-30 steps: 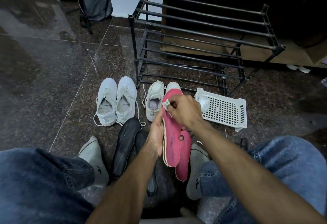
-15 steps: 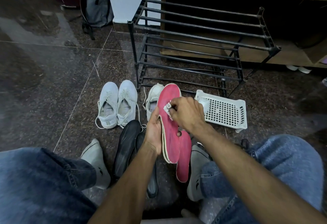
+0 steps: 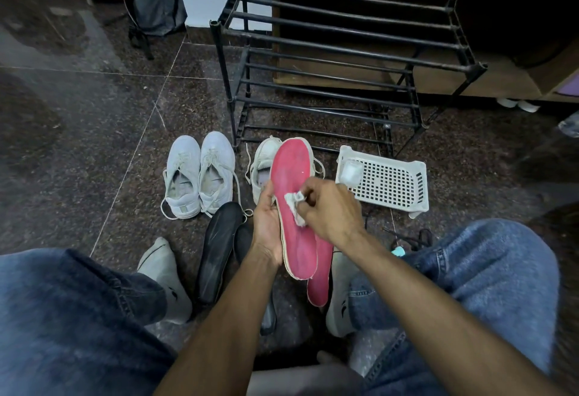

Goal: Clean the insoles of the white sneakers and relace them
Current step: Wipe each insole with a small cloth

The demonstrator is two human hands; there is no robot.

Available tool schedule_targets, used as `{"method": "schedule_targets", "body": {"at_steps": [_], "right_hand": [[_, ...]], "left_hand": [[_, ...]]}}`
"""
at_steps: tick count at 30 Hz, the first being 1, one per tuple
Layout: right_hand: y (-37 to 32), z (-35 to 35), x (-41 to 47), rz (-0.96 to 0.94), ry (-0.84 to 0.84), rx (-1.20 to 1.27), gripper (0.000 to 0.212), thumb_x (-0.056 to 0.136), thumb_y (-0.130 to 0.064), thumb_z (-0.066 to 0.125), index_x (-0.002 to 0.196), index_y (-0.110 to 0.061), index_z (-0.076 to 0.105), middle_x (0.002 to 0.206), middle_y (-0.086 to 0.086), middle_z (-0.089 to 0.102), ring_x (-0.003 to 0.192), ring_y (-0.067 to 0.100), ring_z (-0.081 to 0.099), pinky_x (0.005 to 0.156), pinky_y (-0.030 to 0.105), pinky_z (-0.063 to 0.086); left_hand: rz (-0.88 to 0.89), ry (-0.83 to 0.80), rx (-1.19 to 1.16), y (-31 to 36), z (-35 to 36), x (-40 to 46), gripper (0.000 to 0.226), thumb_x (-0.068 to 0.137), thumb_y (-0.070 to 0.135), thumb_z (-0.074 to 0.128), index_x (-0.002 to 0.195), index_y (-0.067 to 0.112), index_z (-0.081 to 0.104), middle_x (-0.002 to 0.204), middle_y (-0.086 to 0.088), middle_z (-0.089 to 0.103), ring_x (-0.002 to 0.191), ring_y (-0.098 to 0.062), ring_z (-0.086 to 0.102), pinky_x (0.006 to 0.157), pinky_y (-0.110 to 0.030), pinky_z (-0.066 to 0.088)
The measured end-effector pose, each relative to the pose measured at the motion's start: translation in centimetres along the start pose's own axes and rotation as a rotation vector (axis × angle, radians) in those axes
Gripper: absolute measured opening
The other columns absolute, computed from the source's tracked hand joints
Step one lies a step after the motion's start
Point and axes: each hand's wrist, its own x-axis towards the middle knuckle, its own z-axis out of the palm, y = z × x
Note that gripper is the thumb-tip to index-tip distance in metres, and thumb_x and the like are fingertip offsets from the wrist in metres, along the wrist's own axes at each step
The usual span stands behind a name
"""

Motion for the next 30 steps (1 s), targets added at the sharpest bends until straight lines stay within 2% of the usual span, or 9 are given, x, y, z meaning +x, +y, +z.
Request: {"method": "schedule_targets", "body": {"at_steps": [3, 5, 13, 17, 19, 21, 25, 27, 30], "right_hand": [[0.6, -0.2, 0.7, 0.074, 0.046, 0.212, 0.009, 0.075, -0.021, 0.071, 0.071, -0.021, 0.063, 0.061, -0.009, 0.061, 0.064, 0.017, 0.061, 0.062, 0.038, 0.054], [0.8, -0.5, 0.5, 0.084, 0.041, 0.310, 0.010, 0.073, -0.016, 0.072, 0.068, -0.017, 0.064, 0.063, -0.008, 0.062, 0.061, 0.017, 0.060, 0.063, 0.039, 0.054], [0.7, -1.5, -0.8, 0.082, 0.032, 0.269, 0.013, 0.076, -0.017, 0.067, 0.073, -0.021, 0.055, 0.073, 0.003, 0.066, 0.060, 0.017, 0.055, 0.062, 0.039, 0.050], [0.3, -3.3, -0.6, 0.064, 0.024, 0.271, 0.009, 0.076, -0.018, 0.064, 0.079, -0.021, 0.056, 0.074, 0.001, 0.067, 0.069, 0.021, 0.062, 0.069, 0.046, 0.054], [0.0, -4.5, -0.1, 0.045, 0.021, 0.257, 0.012, 0.077, -0.016, 0.064, 0.077, -0.024, 0.055, 0.069, -0.002, 0.064, 0.065, 0.018, 0.061, 0.069, 0.046, 0.054], [-0.3, -5.6, 0.4, 0.020, 0.041, 0.244, 0.018, 0.078, -0.014, 0.066, 0.073, -0.026, 0.055, 0.064, -0.006, 0.061, 0.061, 0.014, 0.057, 0.068, 0.044, 0.053], [-0.1, -6.0, 1.1, 0.001, 0.012, 0.271, 0.019, 0.077, -0.011, 0.068, 0.072, -0.026, 0.056, 0.064, -0.003, 0.061, 0.059, 0.013, 0.056, 0.067, 0.047, 0.054], [0.2, -5.3, 1.2, -0.002, -0.004, 0.272, 0.021, 0.079, -0.010, 0.069, 0.073, -0.026, 0.057, 0.064, -0.004, 0.061, 0.057, 0.012, 0.055, 0.066, 0.045, 0.053], [0.7, -4.0, 0.7, -0.020, 0.013, 0.287, 0.018, 0.083, -0.015, 0.071, 0.078, -0.026, 0.059, 0.061, -0.010, 0.059, 0.051, 0.010, 0.056, 0.057, 0.035, 0.050]], "left_hand": [[0.011, -0.013, 0.013, 0.2, 0.2, -0.2, 0.060, 0.086, 0.052, 0.052, 0.124, 0.007, 0.062, 0.116, -0.013, 0.065, 0.106, -0.027, 0.062, 0.100, -0.040, 0.045], [0.017, -0.005, 0.027, 0.4, 0.0, 0.2, 0.063, 0.088, 0.054, 0.051, 0.128, 0.007, 0.060, 0.118, -0.013, 0.062, 0.106, -0.027, 0.061, 0.099, -0.041, 0.046], [0.019, -0.016, 0.095, -0.2, 0.9, 0.4, 0.059, 0.085, 0.056, 0.053, 0.117, 0.009, 0.068, 0.112, -0.012, 0.066, 0.104, -0.026, 0.062, 0.104, -0.043, 0.041], [0.023, -0.010, 0.126, 0.2, 1.3, 0.2, 0.061, 0.090, 0.059, 0.049, 0.119, 0.009, 0.069, 0.118, -0.014, 0.062, 0.111, -0.030, 0.054, 0.114, -0.048, 0.028], [0.026, -0.016, 0.120, 0.5, 1.7, 0.1, 0.061, 0.089, 0.058, 0.050, 0.121, 0.009, 0.067, 0.114, -0.012, 0.063, 0.104, -0.028, 0.057, 0.107, -0.045, 0.037], [0.026, -0.024, 0.124, 0.7, 2.1, 0.1, 0.060, 0.087, 0.059, 0.053, 0.121, 0.010, 0.066, 0.108, -0.010, 0.062, 0.094, -0.025, 0.058, 0.087, -0.041, 0.047], [0.038, -0.032, 0.164, 0.5, 2.5, 0.2, 0.058, 0.081, 0.059, 0.056, 0.111, 0.012, 0.071, 0.101, -0.009, 0.064, 0.085, -0.024, 0.060, 0.071, -0.036, 0.050], [0.035, -0.036, 0.160, 0.4, 2.5, 0.1, 0.061, 0.079, 0.060, 0.056, 0.113, 0.011, 0.071, 0.105, -0.011, 0.064, 0.088, -0.026, 0.060, 0.074, -0.038, 0.051], [0.014, -0.034, 0.134, 0.2, 2.1, -0.1, 0.067, 0.082, 0.060, 0.053, 0.121, 0.008, 0.067, 0.117, -0.015, 0.064, 0.102, -0.028, 0.061, 0.097, -0.044, 0.045]]}}
